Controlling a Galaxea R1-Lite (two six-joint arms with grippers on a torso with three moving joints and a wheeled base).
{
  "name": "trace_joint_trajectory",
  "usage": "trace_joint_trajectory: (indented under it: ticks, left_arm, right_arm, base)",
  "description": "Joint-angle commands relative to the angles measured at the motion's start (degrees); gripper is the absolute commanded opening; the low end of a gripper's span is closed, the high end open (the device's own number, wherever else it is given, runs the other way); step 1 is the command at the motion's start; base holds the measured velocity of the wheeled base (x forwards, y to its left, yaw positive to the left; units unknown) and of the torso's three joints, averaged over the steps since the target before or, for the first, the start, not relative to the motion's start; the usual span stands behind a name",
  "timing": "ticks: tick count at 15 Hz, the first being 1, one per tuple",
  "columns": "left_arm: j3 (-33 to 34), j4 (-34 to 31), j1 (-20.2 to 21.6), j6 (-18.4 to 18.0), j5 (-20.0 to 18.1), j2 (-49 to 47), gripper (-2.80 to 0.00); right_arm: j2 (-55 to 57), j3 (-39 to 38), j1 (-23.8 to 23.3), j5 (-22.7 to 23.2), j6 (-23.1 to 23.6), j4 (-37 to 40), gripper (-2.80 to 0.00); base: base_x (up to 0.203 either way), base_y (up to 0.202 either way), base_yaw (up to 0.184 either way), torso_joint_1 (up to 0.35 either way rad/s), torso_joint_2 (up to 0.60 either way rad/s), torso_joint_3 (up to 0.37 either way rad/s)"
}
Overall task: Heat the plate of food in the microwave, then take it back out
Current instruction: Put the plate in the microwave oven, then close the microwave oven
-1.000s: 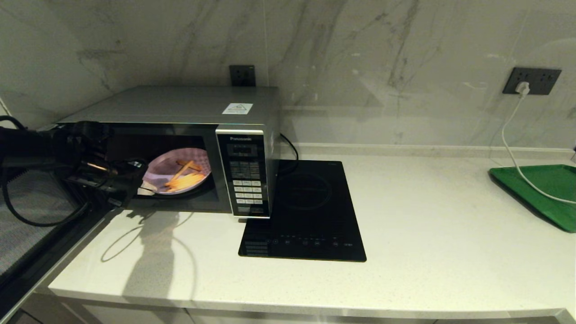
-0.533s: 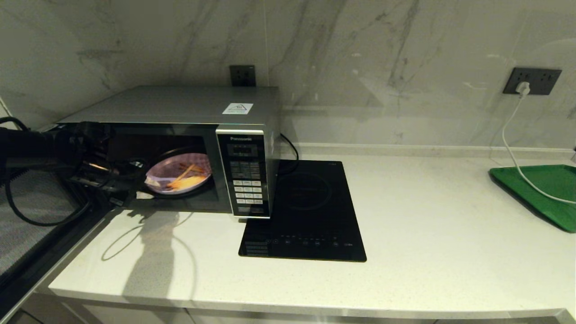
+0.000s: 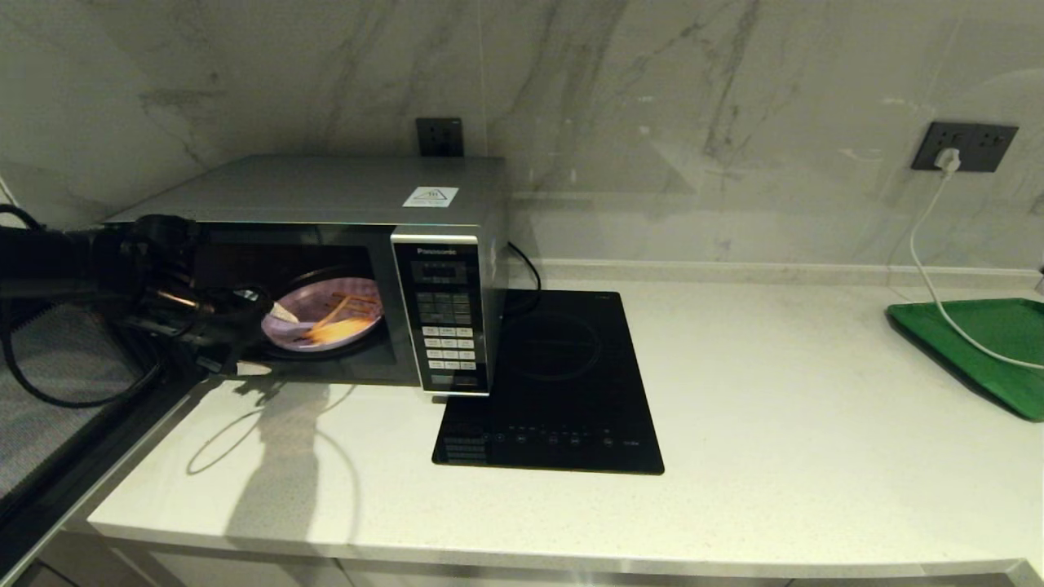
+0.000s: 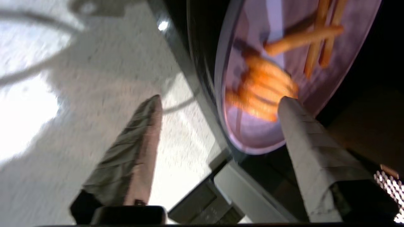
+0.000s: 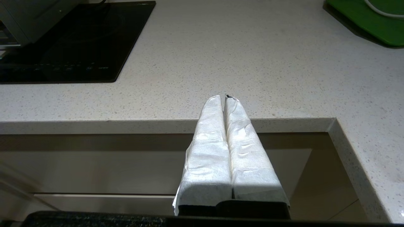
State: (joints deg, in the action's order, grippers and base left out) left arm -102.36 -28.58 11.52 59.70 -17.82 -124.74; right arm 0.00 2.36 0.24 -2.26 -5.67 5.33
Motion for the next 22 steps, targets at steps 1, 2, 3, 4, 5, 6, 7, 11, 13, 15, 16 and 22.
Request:
trace_joint_trajectory:
  ticks: [1, 2, 3, 4, 5, 6, 7, 11, 13, 15, 16, 22]
  left_arm:
    - [1.1, -2.4, 0.0, 0.0, -0.4, 3.9, 0.00]
    - [2.7, -3.0, -0.2, -0.3, -0.4, 5.3, 0.00]
    - [5.0, -3.2, -0.3, -1.1, -0.5, 6.9, 0.00]
    - [7.7, -3.2, -0.5, -2.3, -0.5, 8.5, 0.00]
    - [10.9, -3.2, -0.8, -4.0, -0.5, 10.5, -2.80]
    - [14.1, -3.2, -1.1, -5.6, -0.6, 12.7, -2.80]
    - [17.6, -3.2, -1.4, -7.3, -0.6, 15.3, -2.80]
    - [28.1, -3.8, -2.3, -15.7, -1.2, 31.3, -2.80]
    - [28.9, -6.1, -1.4, -20.2, -1.3, 39.0, -2.80]
    - [28.7, -8.5, 3.6, -28.2, -1.2, 44.9, -2.80]
    - [28.4, -8.9, 6.8, -31.9, -1.2, 46.2, -2.80]
    - [13.9, -9.6, 28.7, -48.8, -1.1, 41.9, -2.80]
  right_arm:
    - [0.1, 0.0, 0.0, 0.0, 0.0, 0.0, -2.80]
    - [0.1, 0.0, 0.0, 0.0, 0.0, 0.0, -2.80]
    - [0.1, 0.0, 0.0, 0.0, 0.0, 0.0, -2.80]
    - [0.1, 0.0, 0.0, 0.0, 0.0, 0.0, -2.80]
    - [0.1, 0.0, 0.0, 0.0, 0.0, 0.0, -2.80]
    - [0.1, 0.0, 0.0, 0.0, 0.0, 0.0, -2.80]
    - [0.1, 0.0, 0.0, 0.0, 0.0, 0.0, -2.80]
    - [0.1, 0.0, 0.0, 0.0, 0.0, 0.0, -2.80]
    - [0.1, 0.0, 0.0, 0.0, 0.0, 0.0, -2.80]
    - [0.1, 0.0, 0.0, 0.0, 0.0, 0.0, -2.80]
    - [0.1, 0.0, 0.0, 0.0, 0.0, 0.0, -2.80]
    - [0.1, 0.0, 0.0, 0.0, 0.0, 0.0, -2.80]
  base:
    - [0.000, 0.000, 0.000, 0.000, 0.00, 0.000]
    - [0.000, 0.000, 0.000, 0.000, 0.00, 0.000]
    - [0.000, 0.000, 0.000, 0.000, 0.00, 0.000]
    - [0.000, 0.000, 0.000, 0.000, 0.00, 0.000]
    - [0.000, 0.000, 0.000, 0.000, 0.00, 0.000]
    - [0.000, 0.000, 0.000, 0.000, 0.00, 0.000]
    - [0.000, 0.000, 0.000, 0.000, 0.00, 0.000]
    - [0.000, 0.000, 0.000, 0.000, 0.00, 0.000]
    - [0.000, 0.000, 0.000, 0.000, 0.00, 0.000]
    - [0.000, 0.000, 0.000, 0.000, 0.00, 0.000]
    - [0.000, 0.000, 0.000, 0.000, 0.00, 0.000]
    - [0.000, 0.000, 0.000, 0.000, 0.00, 0.000]
